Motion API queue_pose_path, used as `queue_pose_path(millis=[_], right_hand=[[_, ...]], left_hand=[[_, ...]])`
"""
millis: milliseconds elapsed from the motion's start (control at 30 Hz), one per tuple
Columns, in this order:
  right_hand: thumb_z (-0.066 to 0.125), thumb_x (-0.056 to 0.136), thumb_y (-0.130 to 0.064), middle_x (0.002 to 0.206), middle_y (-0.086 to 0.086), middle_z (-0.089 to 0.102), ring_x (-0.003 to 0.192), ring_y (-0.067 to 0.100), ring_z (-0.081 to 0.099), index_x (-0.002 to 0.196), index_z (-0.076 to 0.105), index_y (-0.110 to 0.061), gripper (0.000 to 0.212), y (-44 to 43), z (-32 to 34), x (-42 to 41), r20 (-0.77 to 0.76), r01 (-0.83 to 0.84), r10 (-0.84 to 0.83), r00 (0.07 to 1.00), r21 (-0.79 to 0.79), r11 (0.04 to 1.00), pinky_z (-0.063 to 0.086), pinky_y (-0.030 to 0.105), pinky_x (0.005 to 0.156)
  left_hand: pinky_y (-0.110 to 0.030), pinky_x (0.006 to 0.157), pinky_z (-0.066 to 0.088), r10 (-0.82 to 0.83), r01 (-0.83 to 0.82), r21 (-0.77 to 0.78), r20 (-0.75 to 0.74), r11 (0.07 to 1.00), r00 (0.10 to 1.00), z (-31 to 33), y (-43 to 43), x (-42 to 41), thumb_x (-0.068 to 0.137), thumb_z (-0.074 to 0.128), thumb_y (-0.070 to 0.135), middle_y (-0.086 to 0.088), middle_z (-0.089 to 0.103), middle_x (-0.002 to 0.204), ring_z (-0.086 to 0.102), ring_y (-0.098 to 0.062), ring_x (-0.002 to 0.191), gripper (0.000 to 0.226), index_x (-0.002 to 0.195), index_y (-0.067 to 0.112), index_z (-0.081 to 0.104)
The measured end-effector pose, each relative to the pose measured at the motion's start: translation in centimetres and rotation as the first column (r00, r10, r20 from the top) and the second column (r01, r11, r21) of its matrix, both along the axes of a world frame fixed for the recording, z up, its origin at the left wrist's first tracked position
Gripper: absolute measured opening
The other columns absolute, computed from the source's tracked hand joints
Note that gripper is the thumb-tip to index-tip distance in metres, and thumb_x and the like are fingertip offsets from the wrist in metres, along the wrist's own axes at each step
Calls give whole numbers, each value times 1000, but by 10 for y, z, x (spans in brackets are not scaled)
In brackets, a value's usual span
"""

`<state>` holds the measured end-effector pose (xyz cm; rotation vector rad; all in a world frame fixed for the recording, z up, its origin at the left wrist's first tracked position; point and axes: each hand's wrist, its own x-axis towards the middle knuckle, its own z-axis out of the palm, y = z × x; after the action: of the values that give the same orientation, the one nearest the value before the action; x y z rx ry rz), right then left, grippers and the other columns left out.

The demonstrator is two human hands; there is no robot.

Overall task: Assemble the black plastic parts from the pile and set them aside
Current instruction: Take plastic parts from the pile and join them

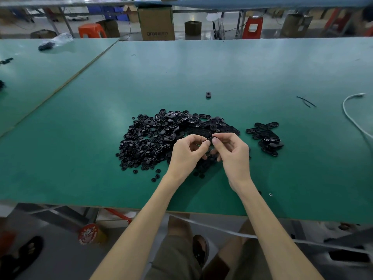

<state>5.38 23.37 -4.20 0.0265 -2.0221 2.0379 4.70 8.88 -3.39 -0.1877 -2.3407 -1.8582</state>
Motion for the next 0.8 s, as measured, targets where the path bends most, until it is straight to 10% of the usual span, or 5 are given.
queue_pose_path(millis=[567, 800], right_hand=[[78, 92, -6, 74, 2, 76, 62, 13, 66, 90, 75, -20, 14, 1, 1, 0, 28, -60, 61, 998, -54, 997, 49, 19, 56], [78, 92, -6, 76, 2, 76, 61, 14, 65, 91, 75, -16, 11, 0, 2, 1, 38, -56, 58, 998, -47, 997, 49, 20, 57]], left_hand=[[-33, 67, 57, 27, -28, -82, -17, 996, 1000, -1, 2, -1, 93, 66, 10, 1, 72, 72, 69, -24, 67, 16, 88, 25, 65], [-13, 57, 45, 43, -48, -125, -42, 991, 998, 0, 4, 1, 92, 66, 12, 5, 68, 71, 55, -2, 58, 18, 85, 29, 63]])
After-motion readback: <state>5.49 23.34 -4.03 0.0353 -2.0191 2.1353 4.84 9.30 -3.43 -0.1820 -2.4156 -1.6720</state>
